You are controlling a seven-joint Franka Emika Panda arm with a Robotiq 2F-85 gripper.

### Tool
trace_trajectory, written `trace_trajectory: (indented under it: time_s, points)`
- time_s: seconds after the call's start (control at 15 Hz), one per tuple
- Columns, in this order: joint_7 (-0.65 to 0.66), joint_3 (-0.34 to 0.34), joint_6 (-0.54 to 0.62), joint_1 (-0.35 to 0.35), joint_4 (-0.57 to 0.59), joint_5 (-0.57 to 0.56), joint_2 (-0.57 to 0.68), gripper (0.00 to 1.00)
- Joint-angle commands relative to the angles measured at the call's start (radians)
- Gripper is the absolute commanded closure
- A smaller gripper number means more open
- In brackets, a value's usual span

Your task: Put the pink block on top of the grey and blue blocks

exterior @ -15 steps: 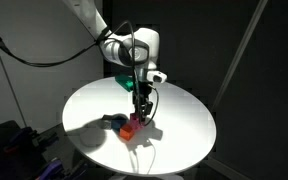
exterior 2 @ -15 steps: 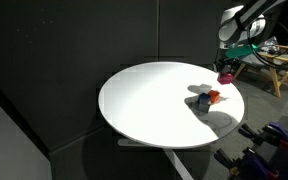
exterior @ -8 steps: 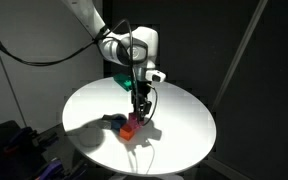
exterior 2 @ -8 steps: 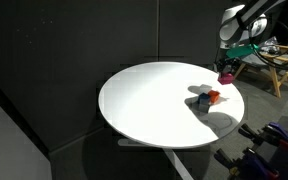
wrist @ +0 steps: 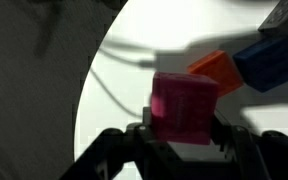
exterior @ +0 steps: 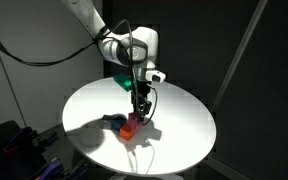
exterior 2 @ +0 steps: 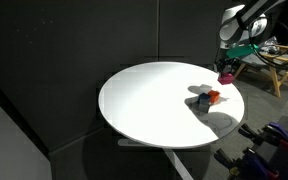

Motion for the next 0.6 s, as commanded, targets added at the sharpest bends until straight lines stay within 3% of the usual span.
trace_trajectory:
  time_s: [0.0,0.53]
  points:
    - [-0.008,0.011,0.0,-0.012,0.001,-0.004,-0.006,0.69]
    - [-0.1,0.024,-0.008,-0.024,-0.009,0.003,-0.047,0.69]
